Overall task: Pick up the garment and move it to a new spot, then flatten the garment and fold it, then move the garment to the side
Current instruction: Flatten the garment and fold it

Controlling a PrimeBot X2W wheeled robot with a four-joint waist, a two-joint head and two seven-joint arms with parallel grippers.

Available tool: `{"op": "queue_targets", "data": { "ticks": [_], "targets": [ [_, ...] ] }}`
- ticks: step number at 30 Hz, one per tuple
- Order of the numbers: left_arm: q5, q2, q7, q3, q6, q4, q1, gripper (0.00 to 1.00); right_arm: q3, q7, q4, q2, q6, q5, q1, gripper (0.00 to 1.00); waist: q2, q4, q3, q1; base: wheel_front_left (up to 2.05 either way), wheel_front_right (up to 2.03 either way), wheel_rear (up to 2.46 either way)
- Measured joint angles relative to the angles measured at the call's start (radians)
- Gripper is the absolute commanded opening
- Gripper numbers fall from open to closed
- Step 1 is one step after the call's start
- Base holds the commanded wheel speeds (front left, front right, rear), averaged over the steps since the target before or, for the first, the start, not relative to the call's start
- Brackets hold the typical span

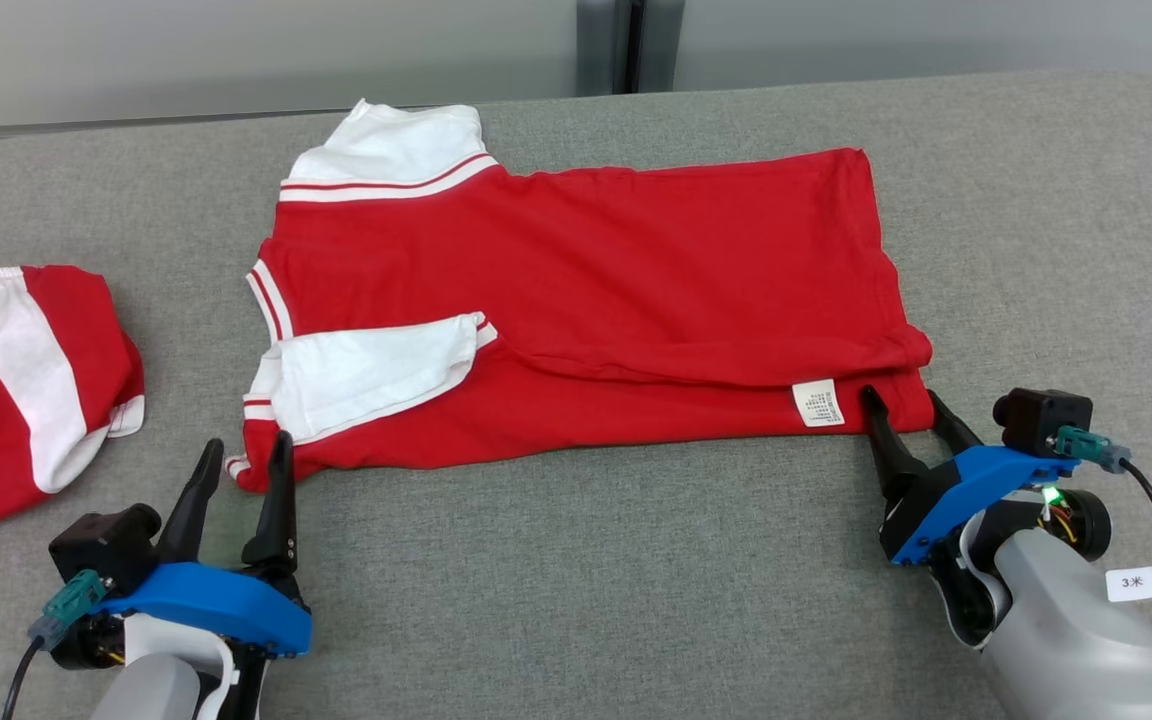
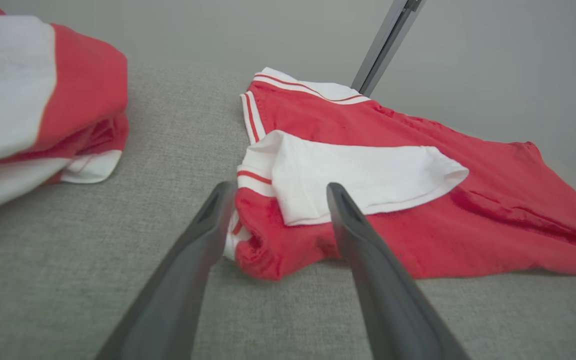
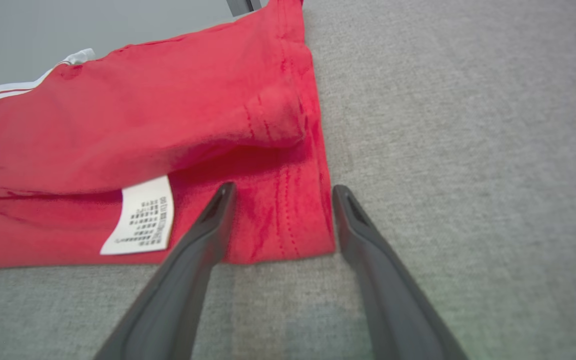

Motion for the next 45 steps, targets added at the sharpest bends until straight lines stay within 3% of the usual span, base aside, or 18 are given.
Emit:
{"op": "queue_targets", "data": {
  "ticks": [12, 13, 14, 15, 23, 30, 44, 45],
  "targets": [
    [-0.017, -0.010, -0.002, -0.042, 0.000, 0.200, -0.065, 1.00, 0.024, -0.001, 0.014, 0.009, 0.000, -0.007, -0.004, 1.00, 0.0000, -0.014, 0.004, 0.0000, 0.00, 0.00, 0.00],
    [-0.023, -0.010, -0.003, -0.047, 0.000, 0.208, -0.070, 0.57, 0.030, -0.001, 0.019, 0.013, 0.000, -0.007, -0.005, 0.74, 0.0000, -0.015, 0.004, 0.0000, 0.00, 0.00, 0.00],
    [-0.031, -0.008, -0.003, -0.053, 0.000, 0.216, -0.074, 0.33, 0.038, -0.001, 0.023, 0.015, 0.000, -0.007, -0.007, 0.27, -0.0001, -0.016, 0.003, 0.0000, 0.00, 0.00, 0.00],
    [-0.040, -0.006, -0.003, -0.062, 0.000, 0.221, -0.077, 0.00, 0.043, -0.001, 0.027, 0.015, 0.000, -0.005, -0.008, 0.00, -0.0001, -0.018, 0.002, -0.0001, 0.00, 0.00, 0.00],
    [-0.068, 0.011, -0.002, -0.065, 0.000, 0.178, -0.069, 0.00, 0.071, 0.002, 0.012, 0.015, 0.000, 0.026, 0.014, 0.00, 0.0000, -0.003, -0.043, 0.0000, 0.00, 0.00, 0.00],
    [-0.028, 0.006, -0.002, -0.014, 0.000, 0.058, 0.064, 0.00, 0.065, 0.002, -0.111, -0.026, 0.000, 0.034, 0.128, 0.00, 0.0000, 0.014, -0.123, -0.0001, 0.00, 0.00, 0.00],
    [0.077, -0.067, -0.001, 0.058, 0.012, -0.114, 0.364, 0.00, 0.013, 0.027, -0.258, -0.098, 0.000, 0.085, 0.389, 0.00, -0.0001, 0.003, -0.182, -0.0002, 0.00, 0.00, 0.00],
    [0.081, -0.073, -0.001, 0.061, 0.012, -0.117, 0.371, 0.09, 0.005, 0.028, -0.262, -0.098, 0.000, 0.086, 0.402, 0.00, 0.0000, 0.003, -0.179, -0.0001, 0.00, 0.00, 0.00]
  ]
}}
